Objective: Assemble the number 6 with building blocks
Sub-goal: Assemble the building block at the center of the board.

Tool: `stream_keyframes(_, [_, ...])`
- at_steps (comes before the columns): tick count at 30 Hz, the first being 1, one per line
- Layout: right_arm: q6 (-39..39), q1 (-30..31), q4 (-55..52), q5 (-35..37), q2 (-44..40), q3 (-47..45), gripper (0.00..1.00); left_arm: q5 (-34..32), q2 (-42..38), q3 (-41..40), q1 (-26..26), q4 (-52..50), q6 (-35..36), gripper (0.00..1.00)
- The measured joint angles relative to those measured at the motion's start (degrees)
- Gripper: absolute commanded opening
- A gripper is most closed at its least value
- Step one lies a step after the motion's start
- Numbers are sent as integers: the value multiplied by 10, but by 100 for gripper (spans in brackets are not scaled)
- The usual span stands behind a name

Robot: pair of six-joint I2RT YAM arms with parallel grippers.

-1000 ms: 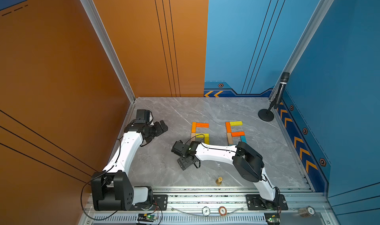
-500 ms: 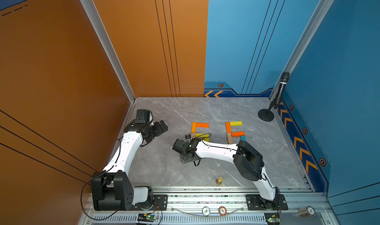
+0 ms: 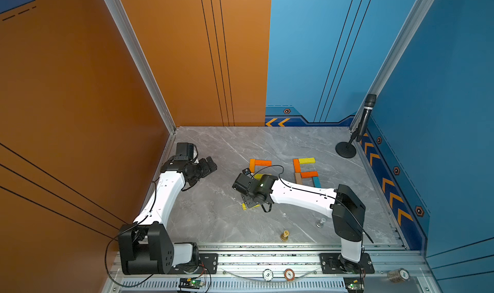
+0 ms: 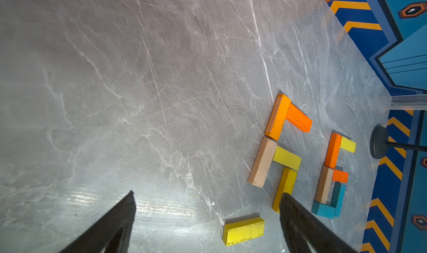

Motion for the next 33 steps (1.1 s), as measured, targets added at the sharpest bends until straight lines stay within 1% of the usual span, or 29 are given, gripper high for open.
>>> stream_keyframes(1, [10, 3, 1, -7, 0, -3, 61, -1, 0, -1, 3, 0, -1, 95])
stream_keyframes(2, [30, 7, 3, -13, 1, -7, 60, -1, 0, -2, 6, 0, -2, 95])
stream_keyframes(7, [106, 22, 5, -41, 30, -12, 62, -11, 0, -4, 22, 0, -10, 94])
stream_keyframes(11, [149, 22, 5, -58, 59, -12, 62, -23, -3, -4, 31, 0, -17, 93])
stream_keyframes(16, [190, 21, 5, -75, 85, -5, 60, -33, -19, -10, 38, 3, -26, 93])
stream_keyframes(22, [232, 22, 3, -89, 123, 25, 60, -37, -29, -25, 42, 2, -33, 93])
stream_keyframes(33, [307, 15, 3, -95, 137, 46, 59, -37, -29, -26, 42, 2, -37, 93])
